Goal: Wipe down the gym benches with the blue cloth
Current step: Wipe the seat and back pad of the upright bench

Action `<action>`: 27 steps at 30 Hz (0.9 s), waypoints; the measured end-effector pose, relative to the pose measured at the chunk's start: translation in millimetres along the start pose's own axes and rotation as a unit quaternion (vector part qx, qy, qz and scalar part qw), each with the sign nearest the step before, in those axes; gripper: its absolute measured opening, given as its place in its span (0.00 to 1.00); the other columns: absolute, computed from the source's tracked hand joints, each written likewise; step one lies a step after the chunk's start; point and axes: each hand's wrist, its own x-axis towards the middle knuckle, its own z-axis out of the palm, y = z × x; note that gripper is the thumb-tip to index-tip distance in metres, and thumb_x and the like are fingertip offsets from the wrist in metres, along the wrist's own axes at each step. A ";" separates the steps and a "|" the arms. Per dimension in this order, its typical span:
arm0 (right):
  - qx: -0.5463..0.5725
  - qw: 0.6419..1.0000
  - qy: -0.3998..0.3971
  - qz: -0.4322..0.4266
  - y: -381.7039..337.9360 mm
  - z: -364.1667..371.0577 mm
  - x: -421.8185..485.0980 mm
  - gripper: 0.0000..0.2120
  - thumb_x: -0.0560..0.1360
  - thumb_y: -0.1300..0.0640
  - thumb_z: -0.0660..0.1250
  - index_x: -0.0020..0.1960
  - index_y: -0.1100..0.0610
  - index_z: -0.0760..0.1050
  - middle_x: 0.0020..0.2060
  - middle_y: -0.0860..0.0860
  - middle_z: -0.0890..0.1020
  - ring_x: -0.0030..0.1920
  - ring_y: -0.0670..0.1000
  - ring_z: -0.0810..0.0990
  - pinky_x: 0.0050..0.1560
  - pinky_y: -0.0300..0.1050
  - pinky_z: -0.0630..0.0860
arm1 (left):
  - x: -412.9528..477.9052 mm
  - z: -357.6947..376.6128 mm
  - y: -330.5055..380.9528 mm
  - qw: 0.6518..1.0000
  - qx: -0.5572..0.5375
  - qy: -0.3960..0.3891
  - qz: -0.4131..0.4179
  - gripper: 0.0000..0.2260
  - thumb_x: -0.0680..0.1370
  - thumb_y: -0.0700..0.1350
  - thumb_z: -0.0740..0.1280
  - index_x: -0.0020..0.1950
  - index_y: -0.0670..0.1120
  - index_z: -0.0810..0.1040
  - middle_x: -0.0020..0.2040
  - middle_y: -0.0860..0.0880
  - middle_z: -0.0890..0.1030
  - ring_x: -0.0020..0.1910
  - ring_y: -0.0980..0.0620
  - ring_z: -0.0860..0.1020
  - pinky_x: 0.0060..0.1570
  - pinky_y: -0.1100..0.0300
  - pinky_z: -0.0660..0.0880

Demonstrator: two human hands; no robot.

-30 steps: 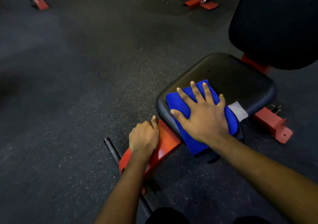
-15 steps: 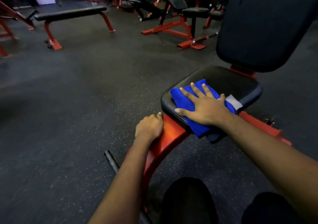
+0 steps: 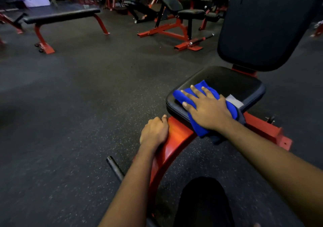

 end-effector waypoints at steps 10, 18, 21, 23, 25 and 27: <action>-0.044 0.998 -0.005 -0.035 -25.0 8.9 25.2 0.28 0.79 0.32 0.44 0.77 0.33 0.43 0.80 0.44 0.46 0.79 0.58 0.47 0.66 0.77 0.55 | -9.5 3.0 -27.4 0.998 0.001 0.017 -0.057 0.27 0.83 0.56 0.47 0.66 0.40 0.74 0.66 0.36 0.75 0.66 0.37 0.73 0.63 0.48 0.67; -0.098 0.991 0.034 -0.082 -9.4 14.1 -22.6 0.30 0.76 0.31 0.39 0.77 0.33 0.41 0.80 0.43 0.46 0.79 0.56 0.50 0.67 0.74 0.58 | -12.2 6.4 -27.6 0.998 -0.015 0.047 -0.045 0.26 0.83 0.55 0.47 0.63 0.39 0.76 0.65 0.37 0.76 0.64 0.37 0.74 0.62 0.48 0.68; -0.078 0.993 0.017 -0.086 -22.8 11.5 6.5 0.27 0.79 0.33 0.45 0.77 0.33 0.45 0.80 0.44 0.47 0.79 0.57 0.49 0.67 0.76 0.56 | -12.0 4.2 -25.5 0.997 -0.006 0.051 -0.050 0.26 0.83 0.55 0.47 0.63 0.39 0.76 0.64 0.36 0.77 0.64 0.37 0.74 0.62 0.48 0.69; -0.057 0.995 -0.022 -0.084 -35.0 8.0 38.2 0.26 0.80 0.35 0.47 0.77 0.34 0.49 0.80 0.44 0.47 0.79 0.58 0.47 0.67 0.77 0.53 | -12.7 4.4 -25.7 0.998 -0.006 0.048 -0.050 0.26 0.83 0.55 0.47 0.64 0.39 0.76 0.64 0.36 0.76 0.64 0.37 0.74 0.62 0.48 0.68; -0.039 0.994 -0.069 -0.072 -42.8 4.8 64.1 0.25 0.81 0.36 0.48 0.77 0.36 0.54 0.80 0.44 0.48 0.79 0.59 0.46 0.67 0.78 0.50 | -14.8 5.0 -26.0 0.998 -0.014 0.048 -0.048 0.26 0.83 0.56 0.47 0.64 0.39 0.76 0.65 0.36 0.76 0.64 0.37 0.74 0.62 0.48 0.68; -0.033 0.994 -0.076 -0.067 -45.5 4.4 72.6 0.24 0.81 0.36 0.49 0.76 0.37 0.57 0.80 0.44 0.50 0.79 0.58 0.46 0.67 0.77 0.50 | -16.0 3.5 -25.3 0.998 -0.021 0.049 -0.043 0.26 0.83 0.56 0.48 0.64 0.39 0.76 0.64 0.35 0.76 0.64 0.37 0.74 0.62 0.48 0.69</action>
